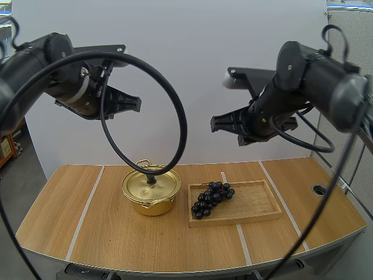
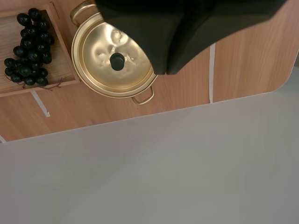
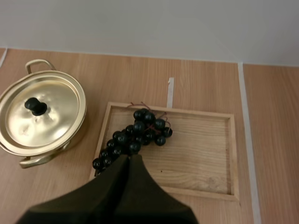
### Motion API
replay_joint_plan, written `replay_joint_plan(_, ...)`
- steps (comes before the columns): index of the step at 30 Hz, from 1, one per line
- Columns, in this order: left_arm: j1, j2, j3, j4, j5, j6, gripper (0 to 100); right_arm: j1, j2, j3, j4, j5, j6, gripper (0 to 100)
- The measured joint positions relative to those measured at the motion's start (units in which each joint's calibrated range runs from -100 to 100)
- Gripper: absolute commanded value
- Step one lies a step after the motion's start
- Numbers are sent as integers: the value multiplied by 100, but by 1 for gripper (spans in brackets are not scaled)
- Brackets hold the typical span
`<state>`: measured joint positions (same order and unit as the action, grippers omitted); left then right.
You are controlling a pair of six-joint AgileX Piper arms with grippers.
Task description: Open the pot, put the grape inside, and close it
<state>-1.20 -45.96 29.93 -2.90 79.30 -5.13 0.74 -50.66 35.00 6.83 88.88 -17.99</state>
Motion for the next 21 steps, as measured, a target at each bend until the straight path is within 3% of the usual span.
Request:
replay_joint_plan(1, 0, 20, 0, 0, 0, 12, 0, 0, 49, 0, 0, 39, 0, 0)
replay_joint_plan(5, 0, 435, 0, 0, 0, 218, 10, 0, 511, 0, 0, 248, 0, 37)
replay_joint_plan(8, 0, 550, 0, 0, 0, 240, 37, 0, 790, 0, 0, 362, 0, 75)
replay_joint_plan(9, 0, 572, 0, 0, 0, 240, 44, 0, 856, 0, 0, 382, 0, 94)
replay_joint_plan(10, 0, 624, 0, 0, 0, 249, 58, 0, 935, 0, 0, 423, 0, 100)
replay_joint_plan(13, 0, 719, 0, 0, 0, 250, 94, 0, 1050, 0, 0, 514, 0, 100)
replay_joint_plan(14, 0, 746, 0, 0, 0, 263, 100, 0, 1050, 0, 0, 514, 0, 100)
replay_joint_plan(21, 0, 899, 0, 0, 161, 749, 100, 0, 1050, 0, 0, 514, 0, 100)
